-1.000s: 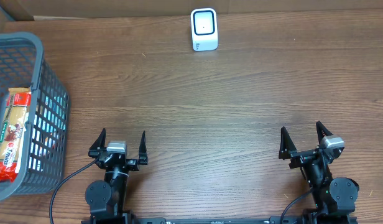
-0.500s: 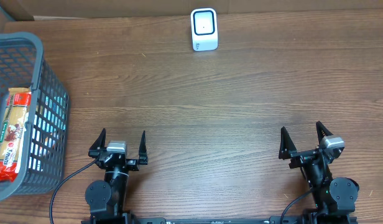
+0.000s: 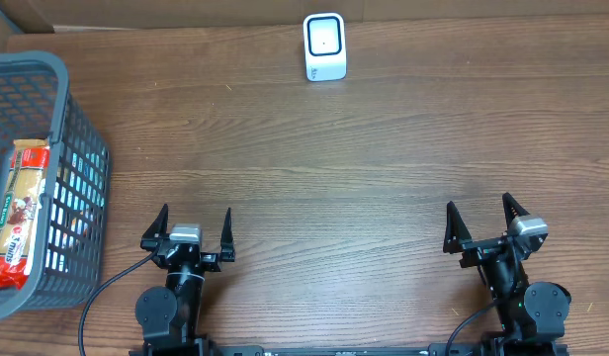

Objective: Scan the item barcode
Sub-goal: 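Raise the left gripper and move it toward the grey basket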

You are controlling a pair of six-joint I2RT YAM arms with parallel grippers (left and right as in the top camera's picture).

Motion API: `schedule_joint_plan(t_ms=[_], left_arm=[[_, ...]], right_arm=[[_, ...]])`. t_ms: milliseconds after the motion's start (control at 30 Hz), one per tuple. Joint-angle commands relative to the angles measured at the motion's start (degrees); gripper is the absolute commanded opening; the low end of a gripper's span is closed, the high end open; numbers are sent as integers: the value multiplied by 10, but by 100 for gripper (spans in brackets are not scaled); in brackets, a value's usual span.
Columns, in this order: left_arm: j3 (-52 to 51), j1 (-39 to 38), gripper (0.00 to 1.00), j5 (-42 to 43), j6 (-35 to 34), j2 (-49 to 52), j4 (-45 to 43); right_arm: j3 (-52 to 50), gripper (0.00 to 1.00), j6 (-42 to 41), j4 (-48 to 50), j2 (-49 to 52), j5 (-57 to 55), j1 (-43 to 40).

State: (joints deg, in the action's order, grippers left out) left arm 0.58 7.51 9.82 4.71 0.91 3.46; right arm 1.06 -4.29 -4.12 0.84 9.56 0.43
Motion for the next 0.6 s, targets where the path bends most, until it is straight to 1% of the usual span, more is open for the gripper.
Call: schedule_joint_plan(t_ms=[0, 267, 400, 567], left_arm=[[26, 0, 100, -2, 9, -6, -2], [133, 0, 100, -7, 9, 9, 55], [199, 0, 100, -8, 3, 52, 76], [300, 0, 100, 8, -15, 140, 101]], right_arm=[[-6, 100, -1, 2, -7, -5, 2], [-6, 100, -1, 2, -7, -5, 2], [-6, 100, -1, 2, -7, -5, 2], [-6, 100, -1, 2, -7, -5, 2]])
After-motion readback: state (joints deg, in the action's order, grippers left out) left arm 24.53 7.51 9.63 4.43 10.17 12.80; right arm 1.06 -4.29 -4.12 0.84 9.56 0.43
